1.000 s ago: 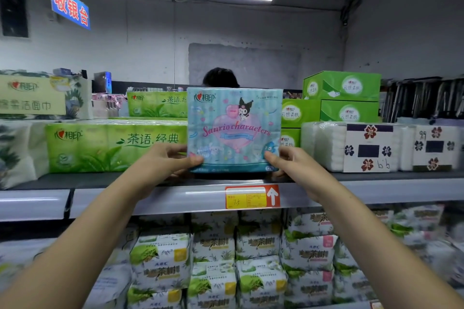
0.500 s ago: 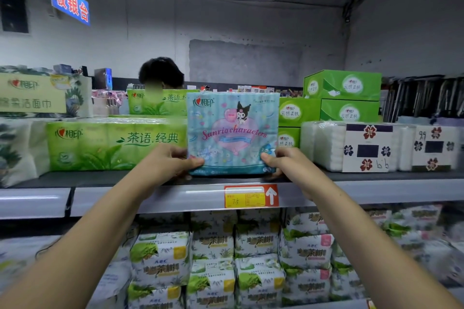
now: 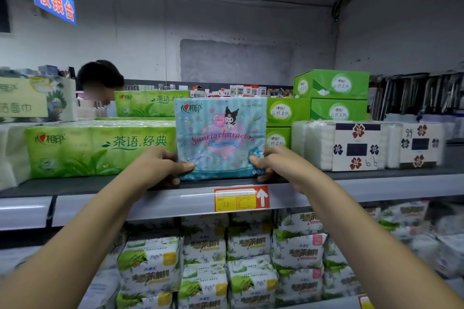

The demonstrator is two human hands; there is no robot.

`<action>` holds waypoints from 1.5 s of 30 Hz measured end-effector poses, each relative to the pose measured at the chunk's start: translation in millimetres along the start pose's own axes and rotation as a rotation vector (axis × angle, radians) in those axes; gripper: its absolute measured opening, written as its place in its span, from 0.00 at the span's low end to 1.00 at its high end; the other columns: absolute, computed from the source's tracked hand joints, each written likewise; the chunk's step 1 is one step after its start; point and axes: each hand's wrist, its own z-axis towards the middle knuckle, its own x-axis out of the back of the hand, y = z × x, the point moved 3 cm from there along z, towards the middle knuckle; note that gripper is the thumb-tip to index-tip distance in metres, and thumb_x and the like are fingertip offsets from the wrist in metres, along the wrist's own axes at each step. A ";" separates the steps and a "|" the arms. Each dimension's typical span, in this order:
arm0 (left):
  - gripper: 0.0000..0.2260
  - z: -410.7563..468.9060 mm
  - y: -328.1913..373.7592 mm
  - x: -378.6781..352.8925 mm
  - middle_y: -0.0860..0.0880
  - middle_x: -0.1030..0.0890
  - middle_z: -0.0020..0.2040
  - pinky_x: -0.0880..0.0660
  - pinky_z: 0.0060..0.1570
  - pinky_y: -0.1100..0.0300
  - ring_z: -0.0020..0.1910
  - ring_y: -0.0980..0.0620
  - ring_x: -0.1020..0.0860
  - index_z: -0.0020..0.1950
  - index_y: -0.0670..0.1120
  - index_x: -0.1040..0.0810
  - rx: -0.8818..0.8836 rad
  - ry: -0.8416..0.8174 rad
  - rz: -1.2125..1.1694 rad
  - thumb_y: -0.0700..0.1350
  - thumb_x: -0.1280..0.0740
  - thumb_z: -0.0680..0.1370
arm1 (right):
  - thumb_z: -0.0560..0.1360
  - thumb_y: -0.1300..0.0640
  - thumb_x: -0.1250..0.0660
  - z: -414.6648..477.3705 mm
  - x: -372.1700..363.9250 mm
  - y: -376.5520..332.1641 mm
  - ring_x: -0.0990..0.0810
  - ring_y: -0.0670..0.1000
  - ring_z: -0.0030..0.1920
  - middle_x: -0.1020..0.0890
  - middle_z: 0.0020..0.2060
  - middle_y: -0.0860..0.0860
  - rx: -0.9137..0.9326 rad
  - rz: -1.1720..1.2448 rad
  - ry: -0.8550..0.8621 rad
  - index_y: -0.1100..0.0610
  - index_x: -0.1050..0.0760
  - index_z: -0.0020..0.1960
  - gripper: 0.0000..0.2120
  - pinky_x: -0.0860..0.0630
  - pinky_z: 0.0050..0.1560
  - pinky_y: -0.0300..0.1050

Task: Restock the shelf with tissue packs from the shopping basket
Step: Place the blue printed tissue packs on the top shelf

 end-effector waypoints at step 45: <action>0.05 -2.4 -0.6 0.5 0.53 0.23 0.23 0.32 0.23 0.71 0.25 0.55 0.28 0.39 0.42 0.19 -0.055 -0.082 0.093 0.43 0.25 0.71 | 0.72 0.48 0.28 5.2 4.1 1.2 0.24 0.53 0.46 0.21 0.43 0.53 0.003 -0.399 -0.023 0.57 0.26 0.44 0.13 0.28 0.50 0.47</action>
